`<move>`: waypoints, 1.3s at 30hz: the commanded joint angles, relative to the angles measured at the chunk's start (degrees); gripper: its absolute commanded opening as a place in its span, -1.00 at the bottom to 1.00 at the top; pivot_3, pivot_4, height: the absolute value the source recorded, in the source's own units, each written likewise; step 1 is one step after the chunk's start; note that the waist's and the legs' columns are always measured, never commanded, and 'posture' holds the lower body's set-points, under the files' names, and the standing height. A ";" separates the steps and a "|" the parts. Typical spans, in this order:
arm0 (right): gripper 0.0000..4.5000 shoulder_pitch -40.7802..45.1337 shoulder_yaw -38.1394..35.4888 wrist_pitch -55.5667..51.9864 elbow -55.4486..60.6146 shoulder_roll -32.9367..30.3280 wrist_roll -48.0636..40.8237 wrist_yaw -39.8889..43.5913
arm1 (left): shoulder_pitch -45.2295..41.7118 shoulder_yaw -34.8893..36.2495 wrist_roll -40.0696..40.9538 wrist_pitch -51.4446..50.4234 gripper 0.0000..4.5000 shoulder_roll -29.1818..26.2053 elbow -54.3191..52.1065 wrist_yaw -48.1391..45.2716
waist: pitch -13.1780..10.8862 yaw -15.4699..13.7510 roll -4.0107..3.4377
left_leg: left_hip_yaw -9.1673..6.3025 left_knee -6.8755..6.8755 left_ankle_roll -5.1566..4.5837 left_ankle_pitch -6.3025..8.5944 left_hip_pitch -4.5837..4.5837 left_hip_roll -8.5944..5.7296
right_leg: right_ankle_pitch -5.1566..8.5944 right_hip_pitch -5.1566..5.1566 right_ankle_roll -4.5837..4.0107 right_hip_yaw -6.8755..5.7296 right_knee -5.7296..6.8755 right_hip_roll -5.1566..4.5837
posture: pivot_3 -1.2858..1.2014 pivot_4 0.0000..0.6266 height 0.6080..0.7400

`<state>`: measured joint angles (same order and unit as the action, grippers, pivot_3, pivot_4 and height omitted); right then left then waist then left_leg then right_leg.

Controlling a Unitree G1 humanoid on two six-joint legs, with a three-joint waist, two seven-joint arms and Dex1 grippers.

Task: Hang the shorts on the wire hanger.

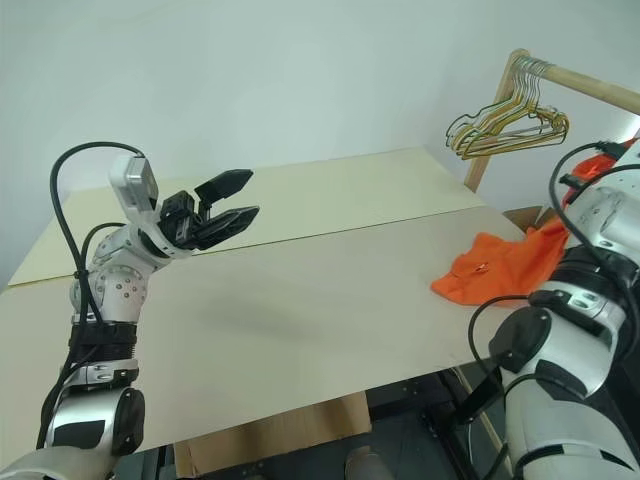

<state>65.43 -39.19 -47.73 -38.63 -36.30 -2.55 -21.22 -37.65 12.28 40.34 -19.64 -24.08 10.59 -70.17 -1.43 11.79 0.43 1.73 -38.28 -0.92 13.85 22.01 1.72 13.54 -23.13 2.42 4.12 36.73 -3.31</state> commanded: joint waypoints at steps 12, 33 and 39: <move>-1.00 9.40 -3.55 12.89 -22.18 -9.26 -10.64 -4.46 | 0.19 -0.64 -0.71 0.86 0.99 -1.46 -3.02 1.23 | -0.02 -0.03 0.00 | 0.27 0.06 0.00 0.00 -0.02 0.00 | 0.02 0.02 0.01 0.05 -0.06 0.00 | -0.04 -1.00 1.00; -1.00 8.80 -3.09 19.09 -31.27 -12.87 -17.68 -5.24 | 0.95 -1.13 -0.70 0.86 0.99 -1.28 -3.37 2.48 | -0.09 -0.71 0.01 | 0.37 0.12 0.00 0.00 0.00 0.00 | 0.02 0.03 0.01 0.07 -0.19 0.00 | -0.04 -1.00 1.00; -1.00 7.35 -0.86 20.64 -32.06 -12.86 -16.93 -5.09 | 1.18 -1.26 -0.72 0.94 0.99 -1.05 -3.45 2.74 | -0.09 -1.11 0.01 | 0.38 0.14 0.00 0.00 0.02 0.02 | 0.01 0.05 0.02 0.06 -0.37 0.01 | -0.03 -1.00 1.00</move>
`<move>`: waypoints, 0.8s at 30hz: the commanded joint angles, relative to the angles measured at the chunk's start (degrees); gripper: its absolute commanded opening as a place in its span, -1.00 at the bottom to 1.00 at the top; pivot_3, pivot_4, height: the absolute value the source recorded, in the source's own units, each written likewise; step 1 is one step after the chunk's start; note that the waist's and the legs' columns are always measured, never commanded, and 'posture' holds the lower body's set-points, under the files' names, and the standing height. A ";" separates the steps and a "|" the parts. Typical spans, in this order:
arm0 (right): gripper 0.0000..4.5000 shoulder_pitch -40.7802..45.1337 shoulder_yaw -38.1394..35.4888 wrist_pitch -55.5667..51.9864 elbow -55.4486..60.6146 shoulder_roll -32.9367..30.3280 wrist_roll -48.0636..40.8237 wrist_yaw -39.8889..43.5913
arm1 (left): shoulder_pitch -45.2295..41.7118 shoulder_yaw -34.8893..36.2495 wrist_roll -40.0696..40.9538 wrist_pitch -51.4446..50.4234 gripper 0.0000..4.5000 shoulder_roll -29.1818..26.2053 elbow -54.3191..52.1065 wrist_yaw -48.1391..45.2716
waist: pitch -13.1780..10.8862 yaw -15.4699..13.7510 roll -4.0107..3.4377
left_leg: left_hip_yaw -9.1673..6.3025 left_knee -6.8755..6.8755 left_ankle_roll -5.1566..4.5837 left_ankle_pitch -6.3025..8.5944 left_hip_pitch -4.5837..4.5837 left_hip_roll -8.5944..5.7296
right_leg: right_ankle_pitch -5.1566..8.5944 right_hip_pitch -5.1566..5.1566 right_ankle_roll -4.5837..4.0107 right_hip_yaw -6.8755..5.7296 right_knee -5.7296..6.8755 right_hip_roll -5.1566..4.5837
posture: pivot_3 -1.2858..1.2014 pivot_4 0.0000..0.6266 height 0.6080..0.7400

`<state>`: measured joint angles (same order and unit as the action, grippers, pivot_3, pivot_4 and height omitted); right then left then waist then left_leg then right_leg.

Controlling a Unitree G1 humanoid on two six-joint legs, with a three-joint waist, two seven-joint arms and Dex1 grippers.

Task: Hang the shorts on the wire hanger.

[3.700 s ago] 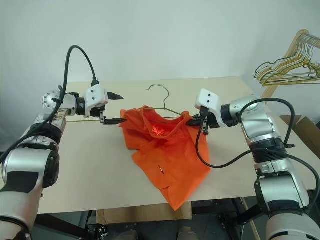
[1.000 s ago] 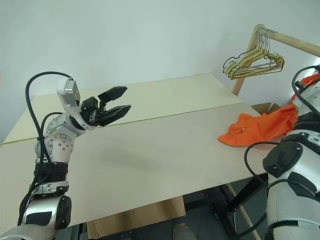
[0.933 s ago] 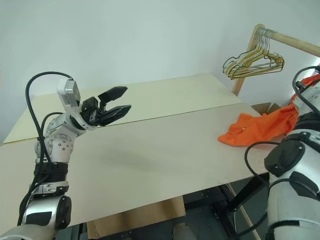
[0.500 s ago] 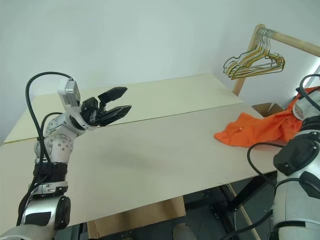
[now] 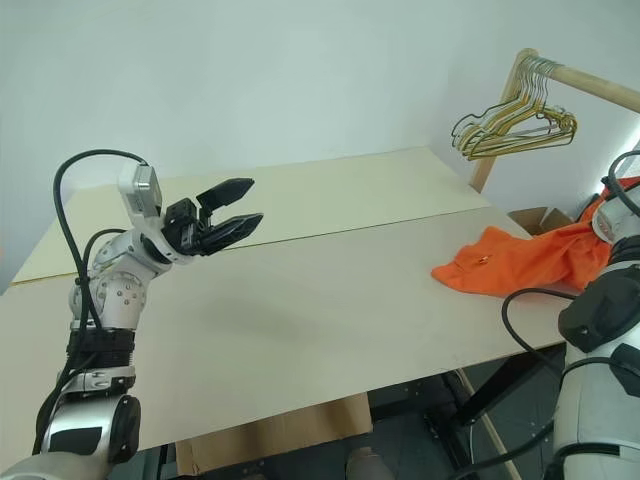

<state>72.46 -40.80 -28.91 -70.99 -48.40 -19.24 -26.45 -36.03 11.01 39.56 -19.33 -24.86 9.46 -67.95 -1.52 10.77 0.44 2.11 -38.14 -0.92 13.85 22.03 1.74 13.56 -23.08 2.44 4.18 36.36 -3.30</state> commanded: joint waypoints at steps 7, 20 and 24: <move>-0.15 0.24 5.83 3.50 1.48 -0.18 2.90 -0.05 | -0.09 -0.22 -0.50 1.00 1.00 -0.74 -2.52 0.40 | 0.01 -0.71 -0.02 | 0.04 0.14 0.00 0.00 0.04 -0.01 | -0.03 0.01 0.02 0.01 -0.21 -0.02 | -0.02 -1.00 1.00; 0.98 -1.46 19.83 6.13 15.11 1.56 14.70 -5.09 | 0.03 -0.43 -0.50 0.99 1.00 -0.69 -2.75 0.54 | -0.01 -1.78 -0.08 | 0.07 0.28 0.00 0.00 0.04 -0.01 | -0.03 -0.04 0.02 0.02 -0.28 -0.02 | -0.02 -1.00 1.00; 0.98 -3.16 25.32 8.23 21.73 2.73 21.56 -9.23 | -0.07 -0.19 -0.39 0.94 1.00 -0.65 -2.64 0.39 | -0.01 -1.98 -0.09 | 0.06 0.28 0.00 0.00 0.05 0.00 | -0.03 -0.06 0.01 0.01 -0.28 -0.01 | -0.02 -1.00 1.00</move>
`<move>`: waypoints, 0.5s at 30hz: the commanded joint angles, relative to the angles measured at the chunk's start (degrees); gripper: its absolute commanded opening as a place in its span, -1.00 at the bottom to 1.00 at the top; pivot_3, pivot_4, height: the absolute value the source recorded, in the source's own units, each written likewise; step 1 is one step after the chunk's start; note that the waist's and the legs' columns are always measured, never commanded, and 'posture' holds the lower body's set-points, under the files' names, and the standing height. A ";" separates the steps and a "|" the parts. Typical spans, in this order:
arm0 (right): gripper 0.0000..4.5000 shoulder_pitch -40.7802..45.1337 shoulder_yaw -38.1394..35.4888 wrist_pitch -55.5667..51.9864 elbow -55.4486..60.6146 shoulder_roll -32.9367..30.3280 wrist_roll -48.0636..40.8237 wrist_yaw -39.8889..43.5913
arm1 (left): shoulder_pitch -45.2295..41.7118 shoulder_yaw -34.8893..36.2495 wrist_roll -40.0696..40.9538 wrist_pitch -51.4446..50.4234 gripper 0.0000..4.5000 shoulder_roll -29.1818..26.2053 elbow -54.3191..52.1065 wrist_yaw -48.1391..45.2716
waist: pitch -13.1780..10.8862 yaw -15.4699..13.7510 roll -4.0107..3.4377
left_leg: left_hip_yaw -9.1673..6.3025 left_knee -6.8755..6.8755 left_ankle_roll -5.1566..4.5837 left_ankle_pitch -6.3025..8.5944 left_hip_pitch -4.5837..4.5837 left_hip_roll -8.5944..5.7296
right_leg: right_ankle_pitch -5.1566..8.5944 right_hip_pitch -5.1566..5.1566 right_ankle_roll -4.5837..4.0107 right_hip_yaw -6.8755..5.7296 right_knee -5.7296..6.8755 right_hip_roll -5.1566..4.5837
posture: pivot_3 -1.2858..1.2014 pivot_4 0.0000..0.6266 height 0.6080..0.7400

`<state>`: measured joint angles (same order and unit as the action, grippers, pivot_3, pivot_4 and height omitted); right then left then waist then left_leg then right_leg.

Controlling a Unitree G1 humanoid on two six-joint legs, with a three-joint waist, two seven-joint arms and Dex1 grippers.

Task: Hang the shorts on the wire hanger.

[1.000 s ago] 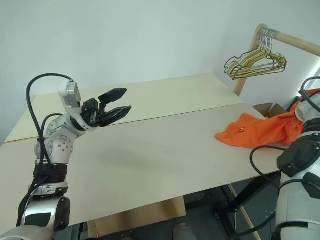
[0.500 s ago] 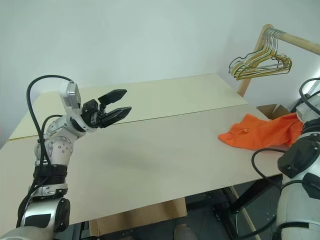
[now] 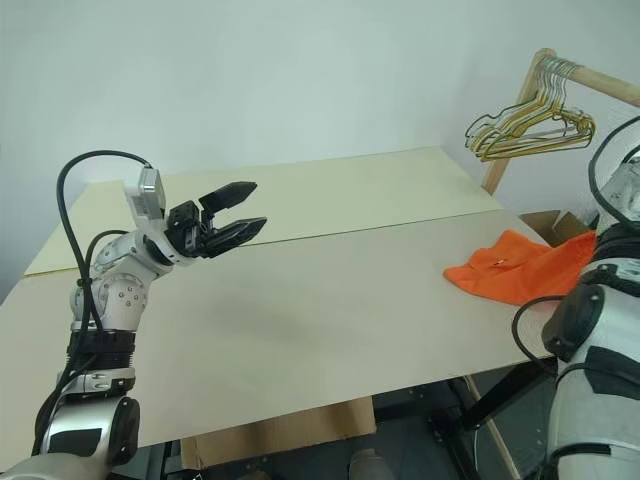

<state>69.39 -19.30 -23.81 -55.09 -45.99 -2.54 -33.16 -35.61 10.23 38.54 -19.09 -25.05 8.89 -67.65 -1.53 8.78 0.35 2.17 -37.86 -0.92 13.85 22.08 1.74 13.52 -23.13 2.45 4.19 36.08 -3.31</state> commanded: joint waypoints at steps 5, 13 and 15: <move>0.98 -1.01 9.46 7.12 6.31 1.72 10.69 -1.98 | -0.54 0.88 0.55 1.16 1.00 -0.56 -1.69 -0.12 | 0.00 0.04 0.00 | 0.01 0.00 0.00 0.00 0.00 -0.01 | -0.01 0.00 0.00 0.01 0.00 -0.01 | -0.02 -1.00 1.00; 0.98 -4.88 18.64 12.40 13.00 5.74 13.30 18.40 | 1.76 2.95 -0.70 2.43 1.00 -4.08 -3.24 1.75 | 0.00 0.25 -0.01 | -0.07 0.00 0.00 0.00 -0.04 0.02 | -0.02 0.00 -0.01 0.01 0.04 0.01 | 0.00 -1.00 1.00; 0.98 -6.39 20.65 12.28 15.27 6.44 13.13 25.10 | 2.78 3.73 -0.38 1.71 1.00 -5.64 -3.70 2.37 | 0.00 0.16 -0.01 | -0.14 0.00 0.00 0.00 -0.05 0.03 | -0.02 0.00 -0.01 0.00 0.04 0.02 | 0.01 -1.00 1.00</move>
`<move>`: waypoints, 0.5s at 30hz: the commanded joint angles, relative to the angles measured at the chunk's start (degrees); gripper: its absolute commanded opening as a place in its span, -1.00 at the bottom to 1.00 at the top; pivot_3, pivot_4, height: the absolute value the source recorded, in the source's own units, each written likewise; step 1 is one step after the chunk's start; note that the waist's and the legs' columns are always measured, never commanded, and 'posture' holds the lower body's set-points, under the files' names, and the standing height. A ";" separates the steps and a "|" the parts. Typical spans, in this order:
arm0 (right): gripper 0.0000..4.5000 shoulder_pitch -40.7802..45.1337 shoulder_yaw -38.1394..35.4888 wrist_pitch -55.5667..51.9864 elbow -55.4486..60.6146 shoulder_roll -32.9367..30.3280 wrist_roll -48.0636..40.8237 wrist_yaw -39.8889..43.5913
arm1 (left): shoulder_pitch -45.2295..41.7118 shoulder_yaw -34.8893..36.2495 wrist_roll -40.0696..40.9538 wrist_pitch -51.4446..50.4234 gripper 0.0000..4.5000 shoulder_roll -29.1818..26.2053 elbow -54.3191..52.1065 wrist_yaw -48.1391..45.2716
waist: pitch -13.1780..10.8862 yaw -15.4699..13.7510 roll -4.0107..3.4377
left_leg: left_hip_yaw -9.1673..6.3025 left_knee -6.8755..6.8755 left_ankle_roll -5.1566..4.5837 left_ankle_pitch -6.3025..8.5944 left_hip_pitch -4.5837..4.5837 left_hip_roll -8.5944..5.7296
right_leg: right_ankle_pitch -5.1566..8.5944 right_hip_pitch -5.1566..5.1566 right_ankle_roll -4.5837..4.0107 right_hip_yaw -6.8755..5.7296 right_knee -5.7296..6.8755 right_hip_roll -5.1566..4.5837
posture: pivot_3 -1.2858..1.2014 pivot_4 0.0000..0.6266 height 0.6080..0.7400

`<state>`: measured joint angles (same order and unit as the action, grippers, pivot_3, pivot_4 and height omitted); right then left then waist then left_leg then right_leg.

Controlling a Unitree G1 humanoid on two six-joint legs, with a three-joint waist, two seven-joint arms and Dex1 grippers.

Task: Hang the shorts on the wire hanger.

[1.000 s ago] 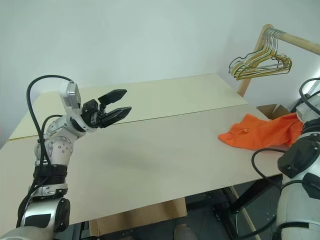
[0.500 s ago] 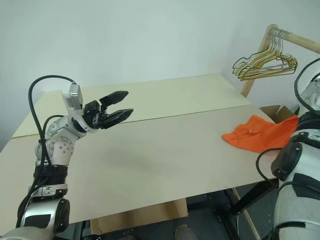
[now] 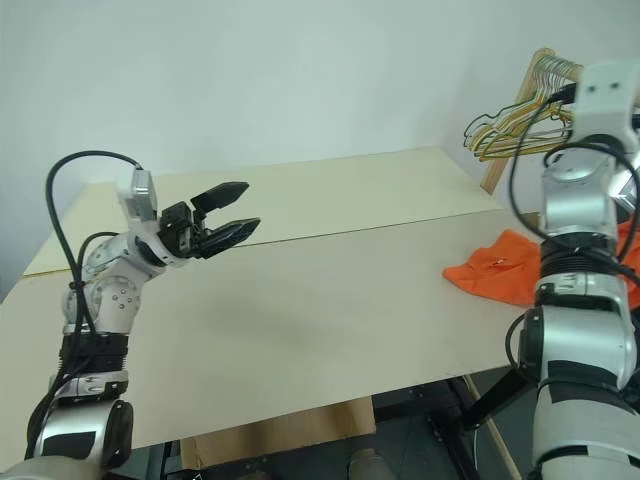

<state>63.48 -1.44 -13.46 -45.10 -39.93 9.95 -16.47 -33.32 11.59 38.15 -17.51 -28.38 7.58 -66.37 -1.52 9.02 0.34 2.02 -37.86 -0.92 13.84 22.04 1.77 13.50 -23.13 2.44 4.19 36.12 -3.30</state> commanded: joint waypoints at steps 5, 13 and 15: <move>0.98 -6.30 5.09 0.74 16.02 2.43 -3.76 26.46 | 5.08 5.65 0.63 -0.52 1.00 -6.71 -5.12 2.77 | 0.00 -0.92 0.00 | -0.29 0.00 0.00 0.00 0.02 0.00 | -0.01 0.01 0.01 -0.07 0.01 -0.02 | 0.05 -1.00 1.00; 0.98 -16.41 8.56 1.92 29.16 3.06 -7.38 46.19 | 16.18 11.49 2.07 -4.46 1.00 -12.57 -14.63 7.68 | -0.03 -5.19 0.04 | -0.33 0.00 0.00 0.00 0.01 0.03 | -0.02 -0.05 -0.02 -0.17 0.09 -0.03 | 0.16 -1.00 1.00; 0.98 -19.24 8.47 2.78 31.82 2.40 -9.34 51.20 | 19.38 12.49 1.77 -5.35 1.00 -13.74 -16.63 8.17 | -0.04 -6.76 0.08 | -0.32 0.00 0.00 0.00 -0.01 0.05 | -0.02 -0.04 -0.04 -0.21 0.10 -0.02 | 0.16 -1.00 1.00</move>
<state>44.32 8.05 -12.44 -16.97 -36.68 2.66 31.16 -14.50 22.02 38.84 -22.29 -41.02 -6.26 -58.83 -1.57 2.26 0.41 1.74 -37.86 -0.92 13.85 22.02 1.84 13.49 -23.16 2.39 3.98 36.21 -3.29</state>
